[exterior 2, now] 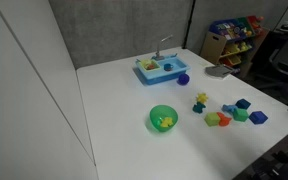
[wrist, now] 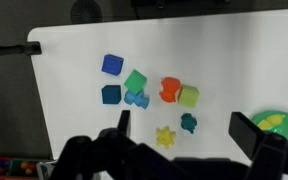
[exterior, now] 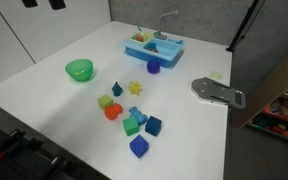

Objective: Pick up the light blue toy and place it in the green bowl

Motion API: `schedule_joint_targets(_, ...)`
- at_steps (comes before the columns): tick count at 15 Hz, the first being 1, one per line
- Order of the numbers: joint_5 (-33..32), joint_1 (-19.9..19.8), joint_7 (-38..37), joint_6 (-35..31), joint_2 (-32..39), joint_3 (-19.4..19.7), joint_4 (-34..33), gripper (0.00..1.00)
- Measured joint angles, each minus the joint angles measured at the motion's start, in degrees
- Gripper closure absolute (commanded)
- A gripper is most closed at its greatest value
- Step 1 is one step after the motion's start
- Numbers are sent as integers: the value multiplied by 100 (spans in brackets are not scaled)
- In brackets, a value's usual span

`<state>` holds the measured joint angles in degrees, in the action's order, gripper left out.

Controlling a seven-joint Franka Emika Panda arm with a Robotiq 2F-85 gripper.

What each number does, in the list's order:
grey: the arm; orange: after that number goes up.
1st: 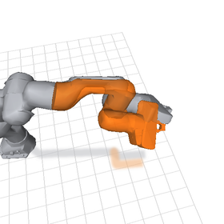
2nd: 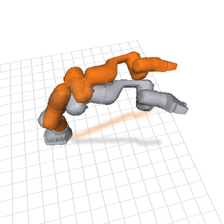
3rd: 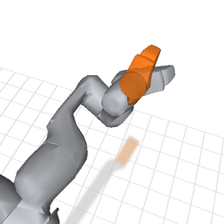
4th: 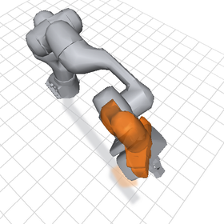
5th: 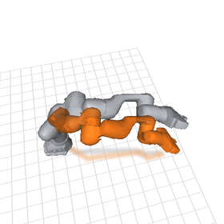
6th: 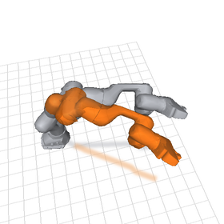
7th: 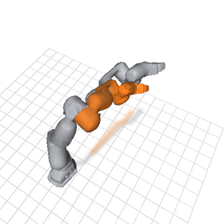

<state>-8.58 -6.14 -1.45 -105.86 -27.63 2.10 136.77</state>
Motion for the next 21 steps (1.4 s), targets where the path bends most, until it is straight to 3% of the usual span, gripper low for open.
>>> schedule_joint_targets(9, 70, 131, 9, -84, 268, 1, -109, 0)
schedule_joint_targets(14, 481, 396, 386, -305, 1102, 11, -602, 0)
schedule_joint_targets(21, 1231, 371, 1409, -699, 2468, 292, -1357, 0)
